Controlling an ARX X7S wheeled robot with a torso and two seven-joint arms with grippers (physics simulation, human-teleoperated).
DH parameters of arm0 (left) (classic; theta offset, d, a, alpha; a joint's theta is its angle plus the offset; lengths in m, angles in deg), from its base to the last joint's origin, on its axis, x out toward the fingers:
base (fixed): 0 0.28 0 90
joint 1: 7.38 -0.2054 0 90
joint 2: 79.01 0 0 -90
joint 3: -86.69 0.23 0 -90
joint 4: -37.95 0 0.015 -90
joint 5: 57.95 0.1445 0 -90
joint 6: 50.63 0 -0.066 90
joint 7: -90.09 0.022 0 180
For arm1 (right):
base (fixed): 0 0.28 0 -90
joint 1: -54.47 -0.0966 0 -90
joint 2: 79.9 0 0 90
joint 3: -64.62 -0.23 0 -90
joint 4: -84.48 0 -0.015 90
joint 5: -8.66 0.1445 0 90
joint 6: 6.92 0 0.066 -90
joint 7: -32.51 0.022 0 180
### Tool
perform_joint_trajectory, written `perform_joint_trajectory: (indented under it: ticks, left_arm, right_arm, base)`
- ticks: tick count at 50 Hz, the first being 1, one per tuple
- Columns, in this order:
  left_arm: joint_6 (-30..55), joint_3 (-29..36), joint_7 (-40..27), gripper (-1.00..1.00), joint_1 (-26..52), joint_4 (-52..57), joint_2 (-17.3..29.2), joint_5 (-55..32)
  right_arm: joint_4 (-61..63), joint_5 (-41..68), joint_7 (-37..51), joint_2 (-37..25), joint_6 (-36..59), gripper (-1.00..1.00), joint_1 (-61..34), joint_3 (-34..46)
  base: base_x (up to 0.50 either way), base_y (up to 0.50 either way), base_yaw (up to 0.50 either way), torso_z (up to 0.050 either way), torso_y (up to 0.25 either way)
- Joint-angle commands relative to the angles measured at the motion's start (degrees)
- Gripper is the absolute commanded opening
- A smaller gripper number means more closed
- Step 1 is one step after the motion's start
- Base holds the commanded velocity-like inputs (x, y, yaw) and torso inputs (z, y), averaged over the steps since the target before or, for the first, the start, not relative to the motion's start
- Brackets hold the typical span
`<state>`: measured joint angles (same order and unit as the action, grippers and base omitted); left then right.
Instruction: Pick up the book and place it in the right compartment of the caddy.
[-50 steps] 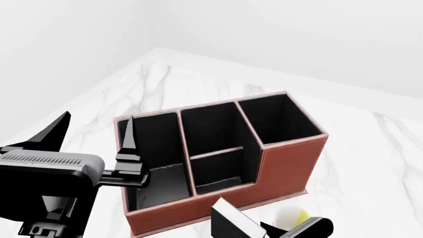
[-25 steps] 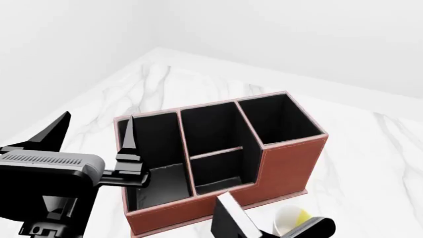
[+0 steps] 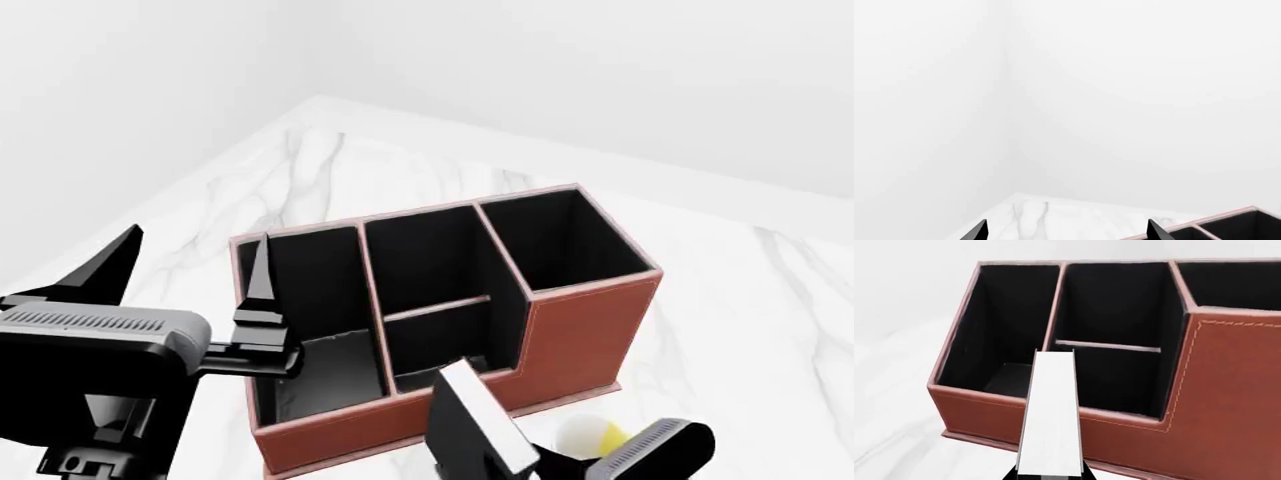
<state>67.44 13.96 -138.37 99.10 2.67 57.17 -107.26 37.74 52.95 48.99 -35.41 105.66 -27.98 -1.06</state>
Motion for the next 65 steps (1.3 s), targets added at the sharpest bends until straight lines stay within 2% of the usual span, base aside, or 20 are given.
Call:
perform_joint_trajectory:
  ticks: [1, 8, 21, 33, 52, 65]
  left_arm:
    - [-0.1, 0.1, -0.2, 1.00, 0.1, 0.0, 0.2, -0.3]
    - [-0.2, 0.3, -0.2, 1.00, 0.1, 0.0, 0.2, -0.2]
    - [-0.4, 0.6, -0.2, 1.00, 0.2, -0.2, 0.4, -0.2]
    - [-0.6, 0.7, -0.3, 1.00, 0.1, -0.2, 0.6, -0.2]
    - [-0.7, 0.9, -0.6, 1.00, 0.5, -0.3, 0.9, -0.7]
    - [-0.7, 1.3, -0.8, 1.00, 0.6, -0.3, 0.9, -0.4]
  right_arm:
    - [7.5, 3.8, 3.7, -3.2, 2.8, -1.00, -3.4, -4.5]
    - [9.1, 12.0, 6.7, -5.2, 5.8, -1.00, -9.1, -7.6]
    - [6.2, 31.6, 13.3, -7.5, 9.7, -1.00, -26.7, -12.5]
    - [2.6, 40.1, 17.9, -7.4, 14.0, -1.00, -41.7, -11.8]
    - [-8.1, 43.0, 19.6, -5.0, 21.5, -1.00, -61.8, -8.0]
    - [-16.9, 39.5, 16.7, -3.5, 24.0, -1.00, -66.9, -5.3]
  base:
    - [0.00, 0.00, 0.00, 0.000, 0.010]
    - [0.00, 0.00, 0.00, 0.000, 0.000]
    - [0.00, 0.00, 0.00, 0.000, 0.001]
    - [0.00, 0.00, 0.00, 0.000, 0.002]
    - [0.00, 0.00, 0.00, 0.000, 0.001]
    - [0.00, 0.00, 0.00, 0.000, 0.002]
